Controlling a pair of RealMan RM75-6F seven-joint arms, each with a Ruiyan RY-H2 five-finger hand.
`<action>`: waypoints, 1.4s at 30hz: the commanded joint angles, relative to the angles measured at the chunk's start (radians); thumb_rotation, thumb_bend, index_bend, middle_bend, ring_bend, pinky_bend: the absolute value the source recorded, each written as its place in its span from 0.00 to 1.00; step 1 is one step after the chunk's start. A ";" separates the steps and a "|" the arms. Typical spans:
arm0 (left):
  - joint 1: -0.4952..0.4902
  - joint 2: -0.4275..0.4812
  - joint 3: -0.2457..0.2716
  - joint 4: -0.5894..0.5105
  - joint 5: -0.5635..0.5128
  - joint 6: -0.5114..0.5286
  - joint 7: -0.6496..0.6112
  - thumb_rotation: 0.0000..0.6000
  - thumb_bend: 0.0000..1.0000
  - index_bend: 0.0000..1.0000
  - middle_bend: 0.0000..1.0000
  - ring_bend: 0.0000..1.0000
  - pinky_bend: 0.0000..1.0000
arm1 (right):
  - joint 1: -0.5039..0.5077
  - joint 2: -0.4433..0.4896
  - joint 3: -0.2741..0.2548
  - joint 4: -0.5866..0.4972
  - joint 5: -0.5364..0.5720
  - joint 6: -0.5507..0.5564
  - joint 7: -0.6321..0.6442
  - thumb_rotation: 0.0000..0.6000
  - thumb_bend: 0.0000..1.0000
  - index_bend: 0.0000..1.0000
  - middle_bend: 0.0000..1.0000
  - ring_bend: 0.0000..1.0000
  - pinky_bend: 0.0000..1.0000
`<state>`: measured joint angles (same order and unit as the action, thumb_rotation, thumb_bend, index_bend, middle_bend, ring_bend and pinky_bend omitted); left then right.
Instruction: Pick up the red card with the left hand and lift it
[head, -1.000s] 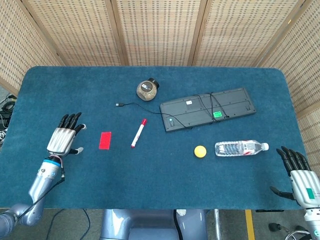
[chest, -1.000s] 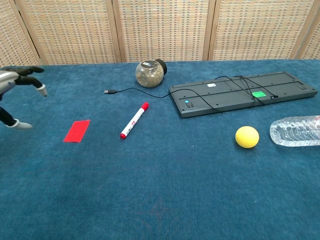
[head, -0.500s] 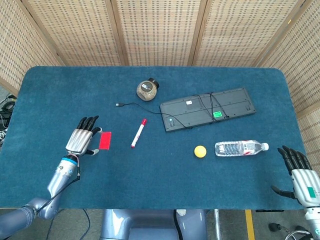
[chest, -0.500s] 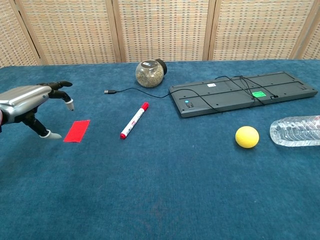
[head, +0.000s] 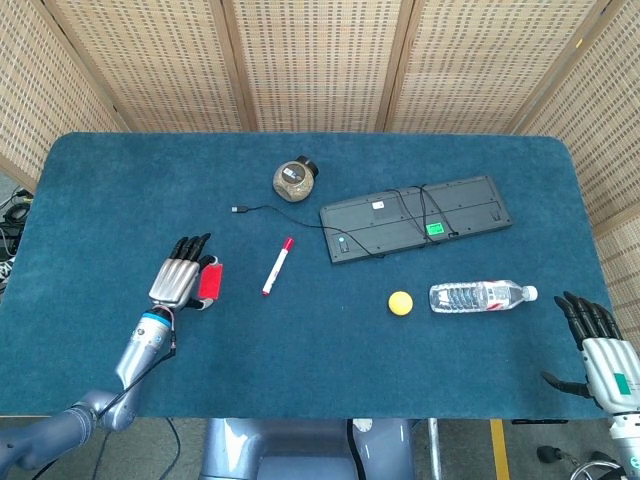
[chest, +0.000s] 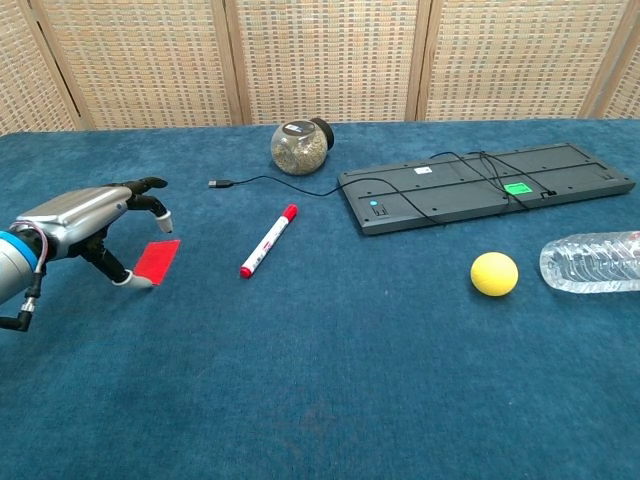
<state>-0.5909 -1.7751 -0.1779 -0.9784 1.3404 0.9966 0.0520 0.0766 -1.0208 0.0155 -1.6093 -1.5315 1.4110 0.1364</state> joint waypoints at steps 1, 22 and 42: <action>-0.004 -0.009 0.002 0.011 -0.005 -0.006 -0.006 1.00 0.15 0.35 0.00 0.00 0.00 | 0.000 0.000 0.000 0.001 0.001 -0.001 0.001 1.00 0.00 0.01 0.00 0.00 0.00; -0.047 -0.039 -0.026 0.092 -0.039 -0.037 -0.028 1.00 0.15 0.34 0.00 0.00 0.00 | 0.005 0.003 -0.003 0.001 0.004 -0.011 0.014 1.00 0.00 0.01 0.00 0.00 0.00; -0.008 0.130 0.004 -0.165 -0.086 -0.038 0.059 1.00 0.15 0.34 0.00 0.00 0.00 | 0.006 0.006 -0.008 -0.008 0.004 -0.017 0.004 1.00 0.00 0.03 0.00 0.00 0.00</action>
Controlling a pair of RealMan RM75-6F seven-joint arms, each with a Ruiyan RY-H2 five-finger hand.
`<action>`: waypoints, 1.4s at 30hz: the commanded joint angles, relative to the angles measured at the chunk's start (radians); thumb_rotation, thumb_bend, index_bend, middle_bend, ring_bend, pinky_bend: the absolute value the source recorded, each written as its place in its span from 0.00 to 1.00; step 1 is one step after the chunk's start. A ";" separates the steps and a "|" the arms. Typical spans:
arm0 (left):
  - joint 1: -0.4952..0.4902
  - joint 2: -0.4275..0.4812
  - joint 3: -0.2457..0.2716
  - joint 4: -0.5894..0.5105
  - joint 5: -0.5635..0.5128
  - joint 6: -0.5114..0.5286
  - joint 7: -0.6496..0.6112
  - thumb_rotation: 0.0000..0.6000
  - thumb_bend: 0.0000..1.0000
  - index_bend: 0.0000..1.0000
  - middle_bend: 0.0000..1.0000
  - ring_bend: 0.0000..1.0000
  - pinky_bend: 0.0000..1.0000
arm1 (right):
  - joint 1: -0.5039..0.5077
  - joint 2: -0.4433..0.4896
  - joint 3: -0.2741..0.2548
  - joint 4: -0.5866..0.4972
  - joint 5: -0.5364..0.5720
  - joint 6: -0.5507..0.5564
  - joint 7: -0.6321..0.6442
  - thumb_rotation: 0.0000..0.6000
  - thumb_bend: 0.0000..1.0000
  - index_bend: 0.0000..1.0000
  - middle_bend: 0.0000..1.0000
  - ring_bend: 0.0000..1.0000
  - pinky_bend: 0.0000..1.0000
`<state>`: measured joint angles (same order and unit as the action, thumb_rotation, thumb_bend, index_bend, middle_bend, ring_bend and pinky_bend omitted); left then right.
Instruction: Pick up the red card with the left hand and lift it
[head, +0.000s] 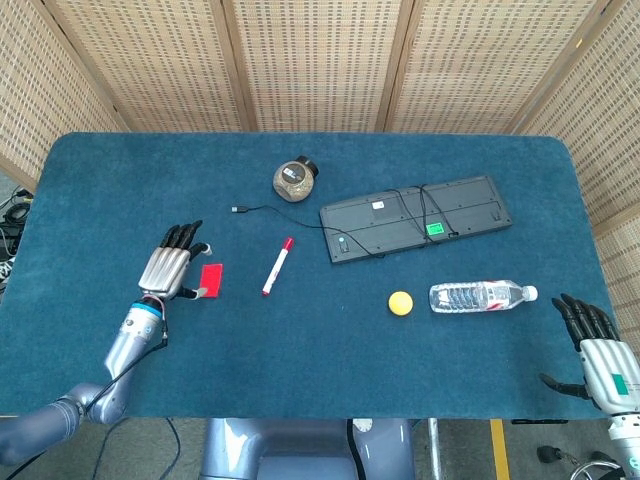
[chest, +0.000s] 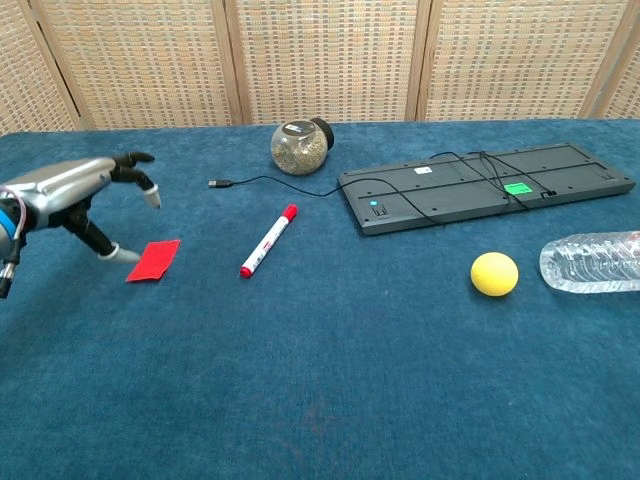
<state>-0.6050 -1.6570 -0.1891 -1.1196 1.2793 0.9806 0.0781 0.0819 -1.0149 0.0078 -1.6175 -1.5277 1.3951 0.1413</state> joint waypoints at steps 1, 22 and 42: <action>0.006 0.012 0.015 -0.025 -0.029 -0.022 0.038 1.00 0.15 0.34 0.00 0.00 0.00 | 0.001 0.000 0.000 0.000 0.001 -0.001 -0.001 1.00 0.00 0.03 0.00 0.00 0.00; -0.005 -0.051 0.023 0.020 -0.061 -0.030 0.052 1.00 0.23 0.46 0.00 0.00 0.00 | 0.003 0.003 0.000 0.002 0.004 -0.005 0.008 1.00 0.00 0.03 0.00 0.00 0.00; -0.016 -0.069 0.023 0.060 -0.080 -0.056 0.057 1.00 0.27 0.46 0.00 0.00 0.00 | 0.004 0.007 -0.002 0.002 0.003 -0.008 0.018 1.00 0.00 0.04 0.00 0.00 0.00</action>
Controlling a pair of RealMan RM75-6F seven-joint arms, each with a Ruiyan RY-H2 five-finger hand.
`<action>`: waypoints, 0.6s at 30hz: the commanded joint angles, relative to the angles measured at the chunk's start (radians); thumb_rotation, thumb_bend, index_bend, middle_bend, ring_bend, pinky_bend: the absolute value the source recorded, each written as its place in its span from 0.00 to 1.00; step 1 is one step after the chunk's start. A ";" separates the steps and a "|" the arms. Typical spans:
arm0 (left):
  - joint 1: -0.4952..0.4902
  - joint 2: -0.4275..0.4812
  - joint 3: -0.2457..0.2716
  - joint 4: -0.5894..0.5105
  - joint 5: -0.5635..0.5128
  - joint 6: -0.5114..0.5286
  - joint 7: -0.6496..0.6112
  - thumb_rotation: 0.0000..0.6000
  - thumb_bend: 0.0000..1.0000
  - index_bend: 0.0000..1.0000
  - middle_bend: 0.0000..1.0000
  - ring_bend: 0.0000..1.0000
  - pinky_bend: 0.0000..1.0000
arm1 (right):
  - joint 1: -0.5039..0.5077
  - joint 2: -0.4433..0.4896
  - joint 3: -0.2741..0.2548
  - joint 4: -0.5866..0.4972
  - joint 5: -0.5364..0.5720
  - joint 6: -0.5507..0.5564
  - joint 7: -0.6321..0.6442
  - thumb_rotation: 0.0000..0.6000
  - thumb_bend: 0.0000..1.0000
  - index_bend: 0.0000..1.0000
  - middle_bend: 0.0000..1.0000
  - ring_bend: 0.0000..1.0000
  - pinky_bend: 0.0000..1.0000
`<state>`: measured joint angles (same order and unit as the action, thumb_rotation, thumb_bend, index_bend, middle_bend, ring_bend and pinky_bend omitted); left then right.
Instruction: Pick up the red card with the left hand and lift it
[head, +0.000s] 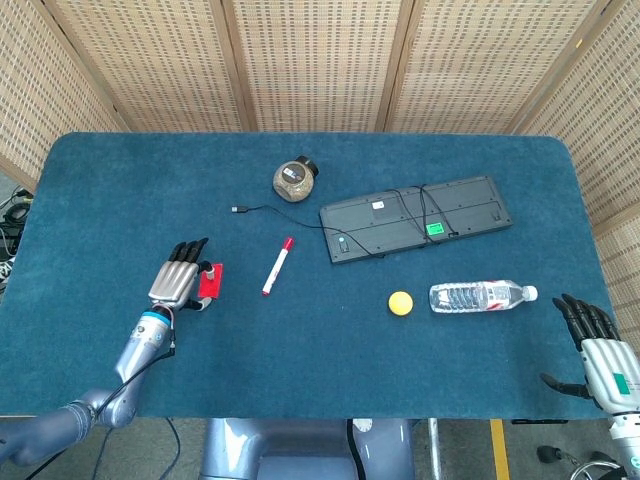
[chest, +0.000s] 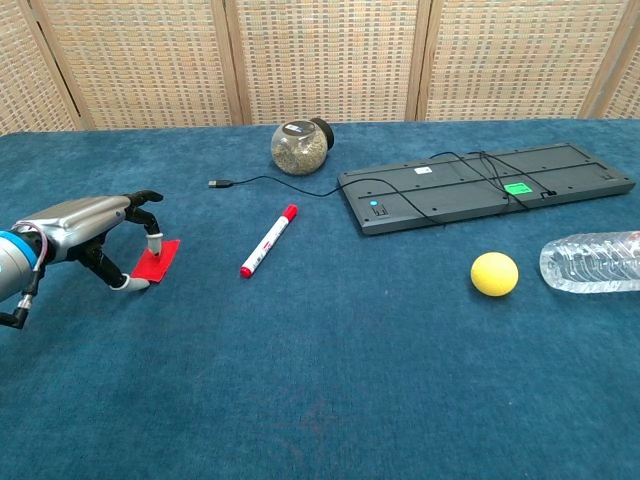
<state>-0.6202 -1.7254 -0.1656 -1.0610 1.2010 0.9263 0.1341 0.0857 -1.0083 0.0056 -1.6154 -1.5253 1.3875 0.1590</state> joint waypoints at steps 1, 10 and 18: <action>-0.002 -0.001 -0.002 0.002 -0.004 -0.004 0.002 1.00 0.27 0.46 0.00 0.00 0.00 | 0.000 0.000 0.000 0.000 0.001 -0.001 0.001 1.00 0.00 0.04 0.00 0.00 0.00; -0.005 0.007 -0.009 -0.004 -0.015 -0.008 0.001 1.00 0.34 0.46 0.00 0.00 0.00 | 0.002 0.002 -0.001 -0.001 0.000 -0.005 0.006 1.00 0.00 0.04 0.00 0.00 0.00; -0.010 0.019 -0.001 -0.017 -0.044 -0.042 0.043 1.00 0.41 0.46 0.00 0.00 0.00 | 0.003 0.004 -0.003 -0.002 0.000 -0.010 0.005 1.00 0.00 0.04 0.00 0.00 0.00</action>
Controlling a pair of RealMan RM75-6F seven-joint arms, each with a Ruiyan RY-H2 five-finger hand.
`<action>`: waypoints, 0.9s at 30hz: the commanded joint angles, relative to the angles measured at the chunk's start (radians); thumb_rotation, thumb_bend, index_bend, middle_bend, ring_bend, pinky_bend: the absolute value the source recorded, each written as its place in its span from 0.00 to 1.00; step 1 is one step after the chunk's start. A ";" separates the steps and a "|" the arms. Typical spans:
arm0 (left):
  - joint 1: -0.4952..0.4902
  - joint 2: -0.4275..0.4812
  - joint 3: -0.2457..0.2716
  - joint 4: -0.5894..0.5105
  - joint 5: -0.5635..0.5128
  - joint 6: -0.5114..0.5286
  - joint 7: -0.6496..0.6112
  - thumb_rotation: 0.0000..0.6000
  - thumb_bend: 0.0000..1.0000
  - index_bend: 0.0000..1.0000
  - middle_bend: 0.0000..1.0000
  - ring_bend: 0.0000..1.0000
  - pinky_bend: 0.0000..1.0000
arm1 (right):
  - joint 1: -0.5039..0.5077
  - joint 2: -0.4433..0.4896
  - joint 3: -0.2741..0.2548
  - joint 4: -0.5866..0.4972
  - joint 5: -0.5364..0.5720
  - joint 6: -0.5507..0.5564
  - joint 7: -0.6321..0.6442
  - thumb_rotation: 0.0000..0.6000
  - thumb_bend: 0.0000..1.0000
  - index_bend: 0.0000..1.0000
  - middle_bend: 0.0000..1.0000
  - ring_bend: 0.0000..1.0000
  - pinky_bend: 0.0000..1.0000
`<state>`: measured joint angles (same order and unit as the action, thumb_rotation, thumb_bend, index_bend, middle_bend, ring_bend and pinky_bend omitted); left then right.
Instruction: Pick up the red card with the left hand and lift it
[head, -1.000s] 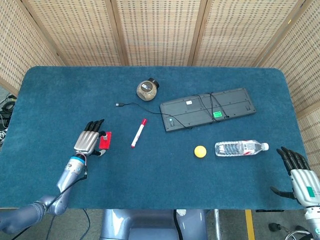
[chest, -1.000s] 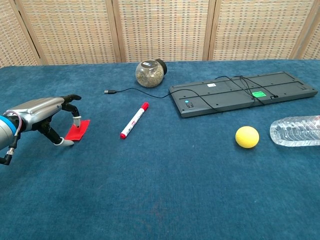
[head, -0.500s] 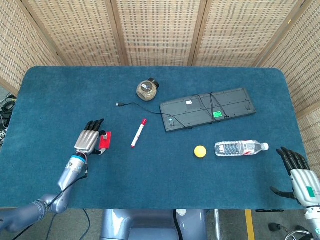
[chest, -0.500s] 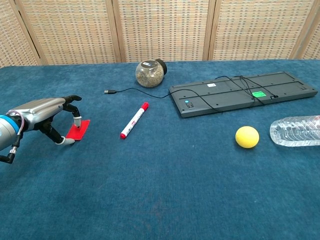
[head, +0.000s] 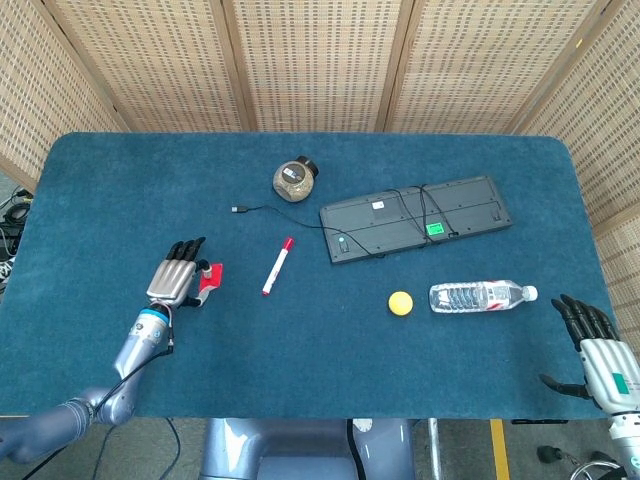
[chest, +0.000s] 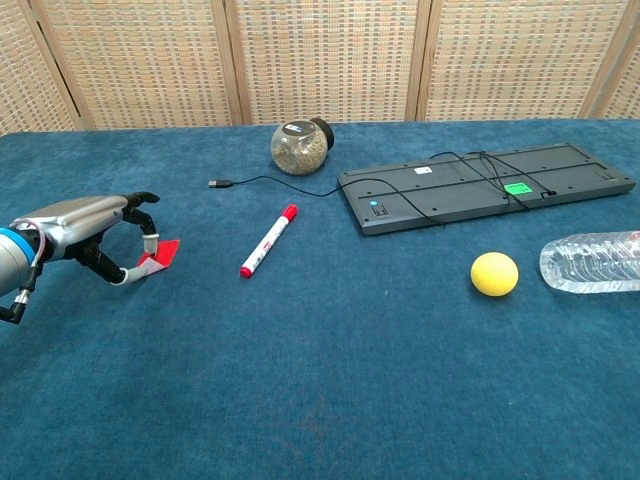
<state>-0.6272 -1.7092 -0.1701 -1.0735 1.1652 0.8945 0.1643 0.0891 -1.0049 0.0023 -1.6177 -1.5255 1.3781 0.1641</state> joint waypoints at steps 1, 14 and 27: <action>-0.004 0.004 0.004 -0.008 -0.014 -0.017 0.018 1.00 0.42 0.46 0.00 0.00 0.00 | 0.000 0.000 0.000 0.000 0.000 0.000 0.001 1.00 0.00 0.04 0.00 0.00 0.00; -0.006 0.002 0.008 -0.035 -0.015 -0.017 0.012 1.00 0.45 0.50 0.00 0.00 0.00 | 0.001 0.004 0.000 0.001 0.002 -0.001 0.009 1.00 0.00 0.05 0.00 0.00 0.00; -0.007 -0.011 0.012 -0.021 -0.024 -0.017 0.026 1.00 0.46 0.61 0.00 0.00 0.00 | 0.001 0.006 -0.001 0.001 0.000 -0.001 0.016 1.00 0.00 0.05 0.00 0.00 0.00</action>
<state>-0.6337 -1.7197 -0.1573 -1.0945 1.1422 0.8785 0.1896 0.0898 -0.9990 0.0019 -1.6164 -1.5250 1.3771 0.1799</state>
